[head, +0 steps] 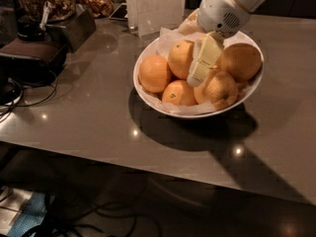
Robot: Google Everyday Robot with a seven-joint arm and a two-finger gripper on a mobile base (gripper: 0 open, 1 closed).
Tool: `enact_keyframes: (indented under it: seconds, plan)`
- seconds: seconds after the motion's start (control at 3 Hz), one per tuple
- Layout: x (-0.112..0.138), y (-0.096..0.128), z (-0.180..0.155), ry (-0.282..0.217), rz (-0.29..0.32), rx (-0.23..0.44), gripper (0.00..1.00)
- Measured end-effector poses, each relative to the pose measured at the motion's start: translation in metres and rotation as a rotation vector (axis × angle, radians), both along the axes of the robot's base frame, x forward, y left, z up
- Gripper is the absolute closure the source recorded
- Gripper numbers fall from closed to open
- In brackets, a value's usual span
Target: Pick orange from white bowl
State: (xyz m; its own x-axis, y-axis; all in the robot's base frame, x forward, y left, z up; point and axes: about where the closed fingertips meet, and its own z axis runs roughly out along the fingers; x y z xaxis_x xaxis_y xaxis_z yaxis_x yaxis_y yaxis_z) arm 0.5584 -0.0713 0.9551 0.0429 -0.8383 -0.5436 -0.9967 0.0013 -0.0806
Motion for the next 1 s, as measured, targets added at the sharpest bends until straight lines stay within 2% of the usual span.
enact_keyframes:
  seconds: [0.33,0.67,1.0]
  plan:
    - [0.0079,0.0228,-0.0173,0.038,0.060,-0.001,0.00]
    - [0.0105,0.0247,-0.0170,0.029,0.054,0.004,0.00]
    - [0.0106,0.0249,-0.0170,0.029,0.054,0.005,0.19]
